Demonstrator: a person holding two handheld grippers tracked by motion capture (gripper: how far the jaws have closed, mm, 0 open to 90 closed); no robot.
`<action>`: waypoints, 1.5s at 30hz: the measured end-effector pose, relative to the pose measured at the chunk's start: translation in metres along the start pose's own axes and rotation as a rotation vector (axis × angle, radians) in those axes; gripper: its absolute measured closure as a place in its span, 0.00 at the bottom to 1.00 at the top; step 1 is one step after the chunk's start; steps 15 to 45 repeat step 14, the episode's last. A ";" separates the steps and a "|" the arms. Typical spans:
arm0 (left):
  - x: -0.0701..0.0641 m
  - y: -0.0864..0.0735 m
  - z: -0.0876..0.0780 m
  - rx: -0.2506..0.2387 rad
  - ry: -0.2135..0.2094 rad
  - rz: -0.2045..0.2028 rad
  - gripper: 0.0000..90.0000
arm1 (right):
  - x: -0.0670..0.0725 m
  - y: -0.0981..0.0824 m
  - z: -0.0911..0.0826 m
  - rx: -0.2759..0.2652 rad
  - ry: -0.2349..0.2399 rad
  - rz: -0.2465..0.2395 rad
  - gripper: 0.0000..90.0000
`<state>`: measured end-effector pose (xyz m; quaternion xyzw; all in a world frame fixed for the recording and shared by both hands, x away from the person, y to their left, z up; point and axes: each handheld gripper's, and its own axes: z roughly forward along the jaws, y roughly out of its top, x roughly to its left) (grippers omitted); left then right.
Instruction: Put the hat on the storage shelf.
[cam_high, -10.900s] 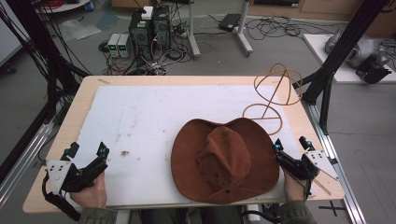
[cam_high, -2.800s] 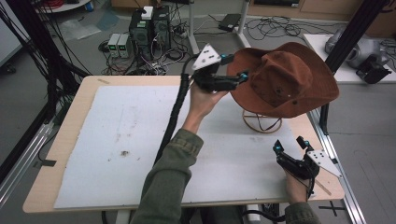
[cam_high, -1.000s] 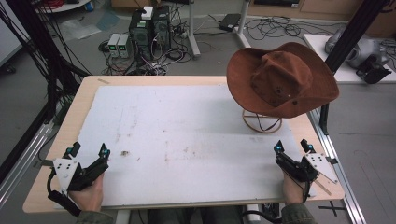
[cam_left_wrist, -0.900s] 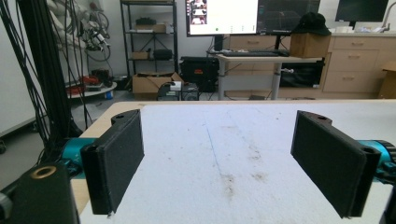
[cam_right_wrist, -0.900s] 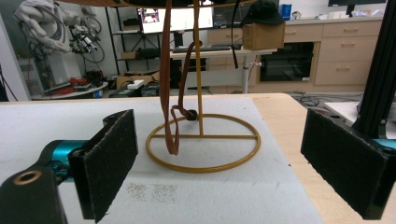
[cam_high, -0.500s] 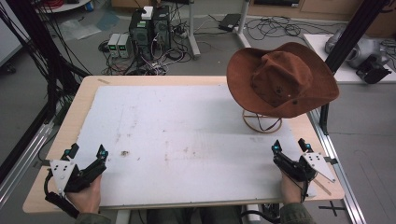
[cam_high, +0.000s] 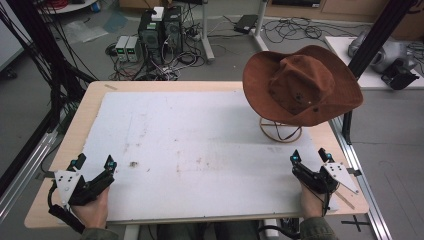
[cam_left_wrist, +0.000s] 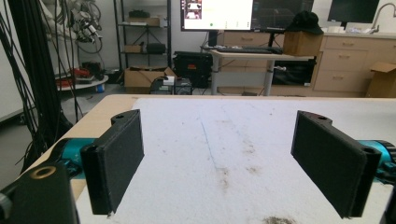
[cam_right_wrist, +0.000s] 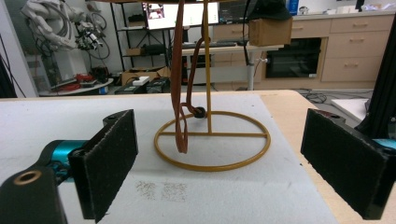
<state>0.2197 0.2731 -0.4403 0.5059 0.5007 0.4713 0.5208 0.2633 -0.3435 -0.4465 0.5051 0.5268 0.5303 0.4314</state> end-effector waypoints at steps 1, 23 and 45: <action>0.000 0.000 0.000 0.001 -0.001 0.000 0.19 | 0.000 0.000 0.000 0.001 -0.001 0.000 0.11; 0.003 -0.001 0.001 0.018 -0.021 -0.034 0.19 | -0.002 0.000 0.001 0.006 0.008 0.014 0.11; 0.003 -0.001 0.001 0.018 -0.021 -0.034 0.19 | -0.002 0.000 0.001 0.006 0.008 0.014 0.11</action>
